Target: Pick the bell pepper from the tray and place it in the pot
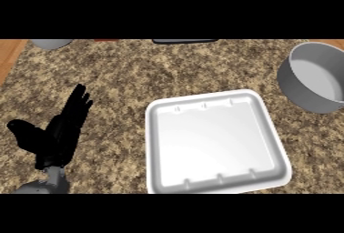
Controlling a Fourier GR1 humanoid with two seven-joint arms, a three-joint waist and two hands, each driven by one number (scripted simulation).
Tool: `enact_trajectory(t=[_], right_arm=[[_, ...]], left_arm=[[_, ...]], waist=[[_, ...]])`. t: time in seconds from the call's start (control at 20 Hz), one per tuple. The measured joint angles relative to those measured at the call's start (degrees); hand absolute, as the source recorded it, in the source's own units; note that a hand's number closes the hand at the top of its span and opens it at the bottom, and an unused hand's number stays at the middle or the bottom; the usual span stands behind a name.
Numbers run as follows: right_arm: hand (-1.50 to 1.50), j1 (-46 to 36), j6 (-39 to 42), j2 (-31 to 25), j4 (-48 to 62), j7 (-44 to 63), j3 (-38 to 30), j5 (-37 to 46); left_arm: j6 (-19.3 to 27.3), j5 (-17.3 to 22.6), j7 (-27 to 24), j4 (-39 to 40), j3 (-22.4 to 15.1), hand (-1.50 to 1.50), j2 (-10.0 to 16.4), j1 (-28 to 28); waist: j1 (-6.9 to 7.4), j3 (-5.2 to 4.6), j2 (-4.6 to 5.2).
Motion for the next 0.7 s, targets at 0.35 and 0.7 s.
enact_trajectory(t=[0.35, 0.7], right_arm=[[1.50, -3.09, 8.18, -4.75, 0.36, 1.81, -6.87, -8.17], [1.50, -11.56, 9.41, -6.60, 0.42, 13.34, -0.81, -10.04]], left_arm=[[-0.99, -0.24, 0.58, 0.74, -0.88, 0.00, -0.78, -1.79], [-1.79, -0.23, 2.04, 1.26, -0.51, 0.00, -0.96, -4.49]], waist=[[2.43, -0.07, 0.35], [3.65, -0.09, 0.58]])
